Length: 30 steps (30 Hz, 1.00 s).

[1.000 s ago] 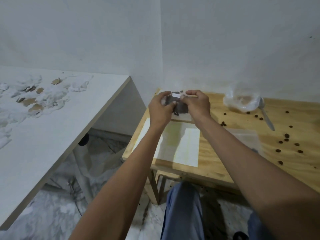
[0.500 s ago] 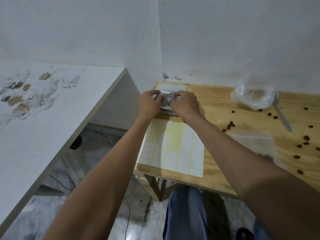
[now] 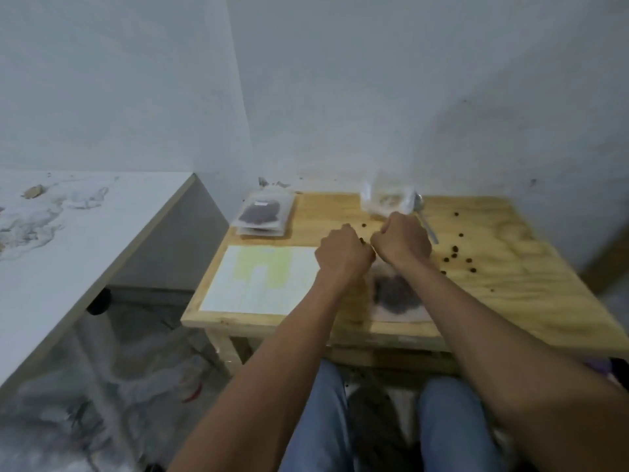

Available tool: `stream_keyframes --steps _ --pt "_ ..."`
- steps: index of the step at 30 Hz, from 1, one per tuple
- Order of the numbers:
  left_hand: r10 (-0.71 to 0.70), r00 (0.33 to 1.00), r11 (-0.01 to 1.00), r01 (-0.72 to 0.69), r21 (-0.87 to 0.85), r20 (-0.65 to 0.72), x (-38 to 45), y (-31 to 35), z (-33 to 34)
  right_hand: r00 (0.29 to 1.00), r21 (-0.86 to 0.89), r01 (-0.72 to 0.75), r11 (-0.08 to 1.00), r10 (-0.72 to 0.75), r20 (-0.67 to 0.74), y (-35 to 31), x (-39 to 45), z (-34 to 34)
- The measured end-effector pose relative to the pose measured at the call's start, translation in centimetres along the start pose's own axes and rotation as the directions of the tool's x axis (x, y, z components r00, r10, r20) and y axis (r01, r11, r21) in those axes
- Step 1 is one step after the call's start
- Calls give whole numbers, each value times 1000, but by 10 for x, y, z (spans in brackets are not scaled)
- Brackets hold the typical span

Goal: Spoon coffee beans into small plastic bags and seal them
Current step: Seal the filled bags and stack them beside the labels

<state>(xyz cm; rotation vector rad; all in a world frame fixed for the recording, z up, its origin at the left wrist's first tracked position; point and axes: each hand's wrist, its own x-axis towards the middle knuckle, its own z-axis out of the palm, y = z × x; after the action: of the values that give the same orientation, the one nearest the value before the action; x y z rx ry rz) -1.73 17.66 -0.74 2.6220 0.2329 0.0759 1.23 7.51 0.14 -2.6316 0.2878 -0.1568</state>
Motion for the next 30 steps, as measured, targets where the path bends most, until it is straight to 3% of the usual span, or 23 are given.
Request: stream_keyframes --steps 2,7,12,18,21,26,30 --pt "-44 995 999 45 -1 92 -20 14 15 995 -83 -75 994 80 60 26 -17 -12" --pt "-95 992 992 101 -80 83 -44 28 29 979 -55 -137 989 143 148 58 -44 -24" --pt "-49 998 954 36 -296 -37 -50 25 28 992 221 -112 969 97 79 68 -44 -25" --pt "-67 978 830 -56 -554 -198 -33 0 -5 996 582 -77 810 43 72 49 -31 -38" --pt "-180 944 877 27 -479 -277 -16 -38 -29 996 667 -20 745 -40 74 29 -22 -39" --pt "-371 871 922 303 -243 -323 -2 -113 -50 987 708 98 700 -161 23 -5 -13 -25" --pt "-419 862 889 326 -322 -283 6 -137 -50 977 726 130 676 -214 24 -24 -10 -11"
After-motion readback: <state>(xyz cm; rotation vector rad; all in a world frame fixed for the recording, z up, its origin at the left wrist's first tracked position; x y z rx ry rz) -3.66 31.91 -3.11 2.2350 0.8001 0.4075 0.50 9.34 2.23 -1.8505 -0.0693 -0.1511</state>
